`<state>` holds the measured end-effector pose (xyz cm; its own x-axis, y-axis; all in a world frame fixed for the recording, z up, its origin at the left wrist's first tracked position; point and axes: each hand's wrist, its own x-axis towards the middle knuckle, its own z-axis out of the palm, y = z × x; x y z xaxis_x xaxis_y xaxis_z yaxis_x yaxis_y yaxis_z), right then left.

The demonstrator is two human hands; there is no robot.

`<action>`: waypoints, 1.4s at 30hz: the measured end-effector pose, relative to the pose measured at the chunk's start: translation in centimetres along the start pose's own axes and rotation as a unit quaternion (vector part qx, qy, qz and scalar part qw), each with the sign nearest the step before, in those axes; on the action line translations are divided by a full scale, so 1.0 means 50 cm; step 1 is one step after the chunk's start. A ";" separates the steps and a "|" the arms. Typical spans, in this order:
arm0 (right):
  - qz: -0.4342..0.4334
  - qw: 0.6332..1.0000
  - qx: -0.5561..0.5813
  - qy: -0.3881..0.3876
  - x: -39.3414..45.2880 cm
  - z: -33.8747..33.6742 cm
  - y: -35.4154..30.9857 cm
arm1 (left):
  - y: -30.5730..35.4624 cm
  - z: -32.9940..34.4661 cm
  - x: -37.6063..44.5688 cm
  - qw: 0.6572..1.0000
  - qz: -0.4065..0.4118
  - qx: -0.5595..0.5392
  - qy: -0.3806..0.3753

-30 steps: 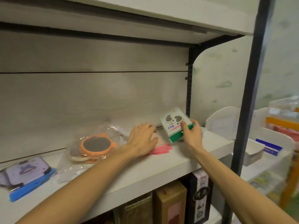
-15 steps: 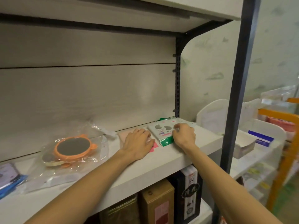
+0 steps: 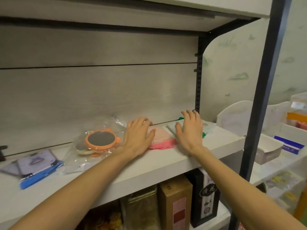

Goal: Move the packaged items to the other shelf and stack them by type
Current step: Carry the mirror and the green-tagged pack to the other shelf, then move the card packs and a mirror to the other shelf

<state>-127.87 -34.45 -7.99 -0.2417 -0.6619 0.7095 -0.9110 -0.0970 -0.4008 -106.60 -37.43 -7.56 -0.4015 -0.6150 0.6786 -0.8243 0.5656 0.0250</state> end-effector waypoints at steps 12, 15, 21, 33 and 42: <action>-0.047 0.946 0.288 0.137 -0.114 -0.044 -0.456 | -0.132 -0.428 -0.222 0.939 0.026 -0.016 0.343; -0.067 0.917 0.364 0.145 -0.189 -0.077 -0.605 | -0.149 -0.562 -0.314 0.915 0.048 -0.008 0.400; -0.144 0.863 0.448 0.187 -0.310 -0.150 -0.869 | -0.240 -0.801 -0.489 0.883 0.084 0.079 0.456; -0.310 0.830 0.456 0.081 -0.552 -0.097 -1.293 | -0.528 -1.079 -0.870 0.899 -0.210 0.276 0.268; -0.366 0.843 0.349 -0.183 -0.651 0.130 -1.544 | -0.775 -1.189 -1.119 0.848 -0.434 0.299 0.044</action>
<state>-47.50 -10.25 -3.94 0.5363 -0.4075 0.7391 -0.3215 -0.9083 -0.2676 -28.46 7.70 -2.86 0.4708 -0.5982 0.6485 -0.8596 -0.4764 0.1846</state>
